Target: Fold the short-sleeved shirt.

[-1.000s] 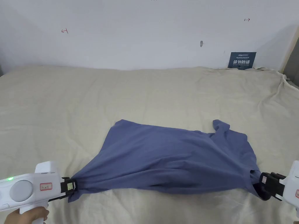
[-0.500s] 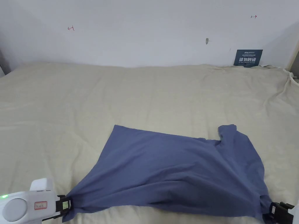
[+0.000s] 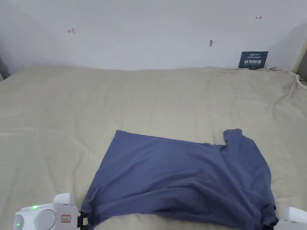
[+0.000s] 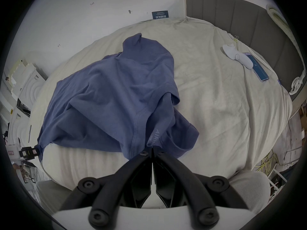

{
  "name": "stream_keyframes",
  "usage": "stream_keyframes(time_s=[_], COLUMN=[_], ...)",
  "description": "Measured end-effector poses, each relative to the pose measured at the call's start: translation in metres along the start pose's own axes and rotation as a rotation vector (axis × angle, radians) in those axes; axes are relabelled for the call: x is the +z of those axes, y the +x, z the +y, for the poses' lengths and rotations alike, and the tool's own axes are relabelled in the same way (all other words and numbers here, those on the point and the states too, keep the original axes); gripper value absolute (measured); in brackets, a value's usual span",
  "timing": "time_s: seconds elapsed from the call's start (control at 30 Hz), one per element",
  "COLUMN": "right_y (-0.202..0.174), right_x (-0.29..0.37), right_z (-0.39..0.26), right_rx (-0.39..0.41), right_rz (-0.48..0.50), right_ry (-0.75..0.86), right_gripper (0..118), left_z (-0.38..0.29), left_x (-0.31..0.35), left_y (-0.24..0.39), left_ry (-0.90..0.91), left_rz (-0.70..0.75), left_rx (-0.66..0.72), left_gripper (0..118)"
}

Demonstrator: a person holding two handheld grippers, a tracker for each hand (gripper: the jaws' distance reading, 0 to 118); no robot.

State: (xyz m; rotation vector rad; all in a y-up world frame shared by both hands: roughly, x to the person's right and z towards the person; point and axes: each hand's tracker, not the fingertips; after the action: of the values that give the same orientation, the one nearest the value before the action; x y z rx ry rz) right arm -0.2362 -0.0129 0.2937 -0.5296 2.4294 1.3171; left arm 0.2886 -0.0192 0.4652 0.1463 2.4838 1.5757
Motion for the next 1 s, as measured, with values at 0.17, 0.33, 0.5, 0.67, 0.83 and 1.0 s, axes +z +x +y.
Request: stream_keyframes(time_s=[0.17,0.33,0.5,0.67,0.83,1.0], right_y=[-0.003,-0.011,-0.022,-0.031,-0.053,-0.062], right_x=[0.021,0.057,0.09,0.11,0.123,0.116], right_z=[0.015,0.041,0.073,0.104,0.125,0.143], right_rx=[0.051,0.113,0.15,0.206,0.246,0.247], right_rz=[-0.013,-0.004,0.013,-0.001,-0.012,-0.019], right_ry=[0.094,0.262,0.417,0.57,0.64,0.695], right_gripper=[84,95,98,103,104,74], left_z=[0.006,0.022,0.058,0.108,0.153,0.19], left_x=[0.011,0.045,0.074,0.087,0.08,0.058], left_y=[0.007,0.027,0.05,0.073,0.094,0.103], left_ry=[0.033,0.162,0.288,0.393,0.449,0.51], left_rz=[0.025,0.049,0.016,0.038,0.055,0.023], left_rx=[-0.005,-0.09,-0.122,-0.2,-0.24,-0.255], left_gripper=[114,118,118,118,117,52])
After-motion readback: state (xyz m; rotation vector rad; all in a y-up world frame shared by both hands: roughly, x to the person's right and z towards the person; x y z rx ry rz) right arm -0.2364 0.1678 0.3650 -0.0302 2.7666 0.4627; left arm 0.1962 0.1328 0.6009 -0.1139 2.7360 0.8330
